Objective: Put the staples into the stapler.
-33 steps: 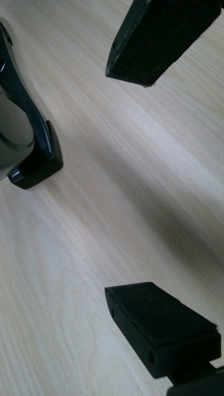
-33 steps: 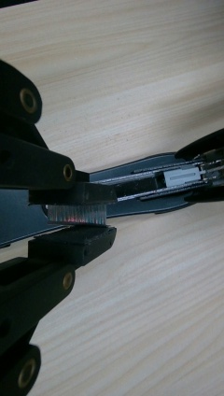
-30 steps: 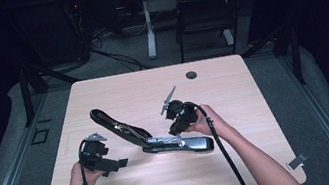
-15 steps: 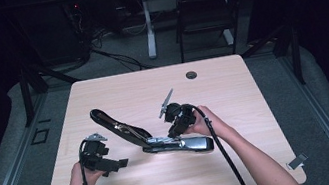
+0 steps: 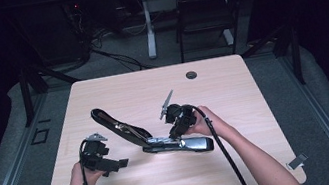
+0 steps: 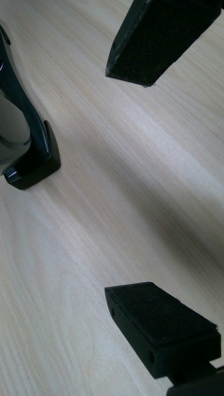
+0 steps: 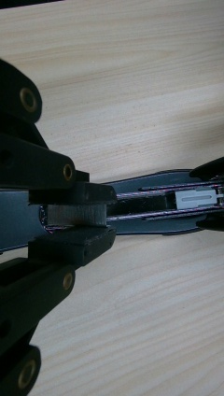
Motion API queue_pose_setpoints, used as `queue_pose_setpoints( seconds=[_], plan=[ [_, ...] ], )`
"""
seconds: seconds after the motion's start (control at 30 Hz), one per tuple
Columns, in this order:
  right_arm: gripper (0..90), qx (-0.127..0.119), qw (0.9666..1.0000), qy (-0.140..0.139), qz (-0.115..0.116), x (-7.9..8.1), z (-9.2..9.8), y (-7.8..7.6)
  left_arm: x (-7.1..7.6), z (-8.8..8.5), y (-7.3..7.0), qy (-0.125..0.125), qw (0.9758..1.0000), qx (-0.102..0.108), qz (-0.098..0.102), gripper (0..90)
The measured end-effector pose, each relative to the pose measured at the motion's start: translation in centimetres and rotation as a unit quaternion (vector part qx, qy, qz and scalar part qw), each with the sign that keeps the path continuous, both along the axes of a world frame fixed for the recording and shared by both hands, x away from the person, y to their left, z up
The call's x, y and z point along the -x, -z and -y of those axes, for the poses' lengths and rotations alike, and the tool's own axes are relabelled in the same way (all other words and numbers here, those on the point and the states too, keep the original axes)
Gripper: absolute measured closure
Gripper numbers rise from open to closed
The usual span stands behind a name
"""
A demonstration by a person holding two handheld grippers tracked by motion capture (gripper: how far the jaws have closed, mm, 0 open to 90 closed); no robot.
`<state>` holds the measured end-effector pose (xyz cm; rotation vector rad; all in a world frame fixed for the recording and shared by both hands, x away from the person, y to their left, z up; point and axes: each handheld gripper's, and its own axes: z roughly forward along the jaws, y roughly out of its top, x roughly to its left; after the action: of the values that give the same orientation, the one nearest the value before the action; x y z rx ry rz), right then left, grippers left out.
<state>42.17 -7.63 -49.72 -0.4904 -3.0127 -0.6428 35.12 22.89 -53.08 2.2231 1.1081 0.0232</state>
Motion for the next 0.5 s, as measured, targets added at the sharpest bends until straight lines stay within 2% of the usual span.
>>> queue_pose_setpoints(
  seconds=[0.5],
  plan=[
    [78.0, 0.02, 0.9995, -0.023, 0.007, 0.04, -0.51, 0.16, -0.04, 0.1, 0.07, 0.004, 1.0, -0.003, -0.003, 0.0]
  ],
)
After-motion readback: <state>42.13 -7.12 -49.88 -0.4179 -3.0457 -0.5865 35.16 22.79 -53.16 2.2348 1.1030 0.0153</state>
